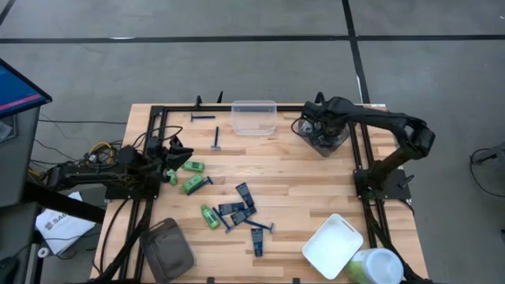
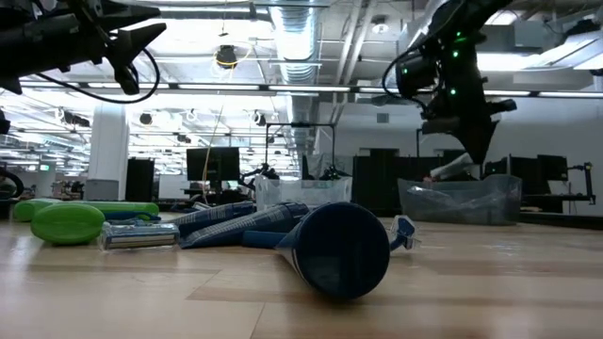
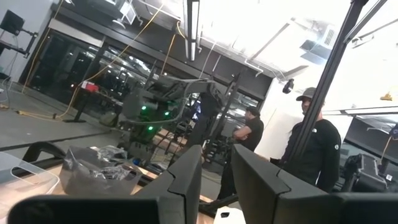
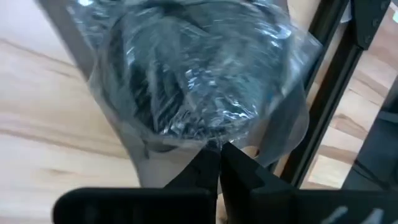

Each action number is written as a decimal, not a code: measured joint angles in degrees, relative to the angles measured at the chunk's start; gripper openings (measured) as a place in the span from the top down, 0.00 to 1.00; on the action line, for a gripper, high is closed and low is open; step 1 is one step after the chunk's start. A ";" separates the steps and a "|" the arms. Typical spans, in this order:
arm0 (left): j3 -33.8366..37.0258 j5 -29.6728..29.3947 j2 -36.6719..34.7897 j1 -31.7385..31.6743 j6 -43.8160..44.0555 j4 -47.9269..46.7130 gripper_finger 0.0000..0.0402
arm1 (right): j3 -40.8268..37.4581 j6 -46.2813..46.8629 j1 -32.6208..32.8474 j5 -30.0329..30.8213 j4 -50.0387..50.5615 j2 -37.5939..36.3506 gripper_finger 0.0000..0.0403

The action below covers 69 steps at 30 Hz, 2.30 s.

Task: Pick & Place Travel size toiletries
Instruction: Put the black hairbrush into the top black bin, then put the blue razor into the bottom black bin

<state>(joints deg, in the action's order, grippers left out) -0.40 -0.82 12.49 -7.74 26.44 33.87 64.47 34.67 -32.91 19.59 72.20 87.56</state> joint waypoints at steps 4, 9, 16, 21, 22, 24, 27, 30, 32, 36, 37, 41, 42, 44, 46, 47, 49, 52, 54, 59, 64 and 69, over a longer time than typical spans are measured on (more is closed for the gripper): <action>0.00 0.00 0.00 -0.01 0.00 0.25 0.79 | 0.00 -0.58 -0.90 -0.04 0.49 1.01 0.90; 0.00 0.00 -0.01 -0.01 0.00 0.80 0.79 | 0.10 -0.77 -1.02 -0.05 0.70 -0.10 0.70; -2.88 1.14 3.23 0.64 1.48 0.42 0.79 | 5.25 -3.75 1.80 -0.30 0.64 -6.80 0.43; -12.95 1.16 13.35 0.96 1.60 -9.38 0.79 | 10.95 -3.79 6.24 -0.31 0.62 -13.97 0.39; -15.76 1.16 15.87 0.96 2.18 -13.13 0.79 | 11.99 -4.02 7.31 -0.31 0.56 -15.44 0.40; -21.57 1.11 21.37 0.96 2.41 -20.80 0.79 | 13.79 -4.75 9.96 -0.32 0.26 -18.49 0.41; -29.69 0.08 29.57 0.81 0.89 -32.06 0.80 | 15.23 -4.75 14.58 -0.42 -1.03 -23.06 0.43; -36.62 -5.61 37.15 -0.68 1.03 -44.23 0.83 | 15.56 -2.56 19.86 -0.46 -2.28 -27.56 0.46; -39.86 -9.01 41.97 -2.22 0.67 -50.98 0.83 | 15.58 0.09 23.53 -0.48 -2.51 -29.94 0.47; -42.94 -10.16 49.72 -5.69 0.12 -53.51 0.81 | 15.56 4.93 30.18 -0.48 -2.51 -33.15 0.49; -43.33 -9.65 51.22 -6.77 0.34 -53.45 0.79 | 15.56 5.86 31.69 -0.46 -2.51 -33.67 0.49; -43.87 -8.68 57.03 -11.00 0.81 -53.51 0.67 | 15.56 7.25 36.45 -0.22 -2.49 -34.44 0.49; -43.87 -8.56 58.32 -12.09 0.84 -53.51 0.63 | 15.56 7.36 37.33 -0.22 -2.51 -34.42 0.49; -43.87 -8.31 60.83 -14.18 0.85 -53.49 0.55 | 15.56 7.40 38.86 -0.22 -2.49 -34.34 0.49; -43.87 -8.42 62.95 -16.25 0.60 -53.41 0.47 | 15.56 7.41 40.10 -0.13 -2.49 -34.26 0.50; -43.87 -9.25 63.99 -17.18 0.50 -53.31 0.43 | 15.56 7.40 40.54 -0.10 -2.51 -34.21 0.50; -43.87 -12.96 66.05 -18.76 1.94 -53.31 0.38 | 15.56 7.40 41.13 -0.09 -2.66 -34.20 0.51; -43.87 -17.01 68.90 -20.97 7.16 -53.34 0.36 | 15.56 7.40 41.14 -0.04 -3.23 -33.92 0.52; -43.87 -17.29 70.75 -21.90 9.06 -53.01 0.36 | 15.52 7.42 41.10 -0.04 -3.79 -33.87 0.53; -43.87 -16.97 74.93 -21.66 9.93 -50.80 0.41 | 15.52 7.42 41.18 -0.04 -4.06 -33.92 0.55; -43.87 -17.89 77.78 -20.62 9.63 -47.62 0.44 | 15.52 7.42 41.18 -0.04 -4.06 -33.93 0.57; -43.87 -18.45 80.42 -21.05 9.66 -47.74 0.48 | 15.52 7.42 41.14 -0.07 -4.06 -33.94 0.58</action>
<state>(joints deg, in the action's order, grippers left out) -44.27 -19.27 92.91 -28.80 36.10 -13.87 79.99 42.09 8.23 19.53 68.14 53.63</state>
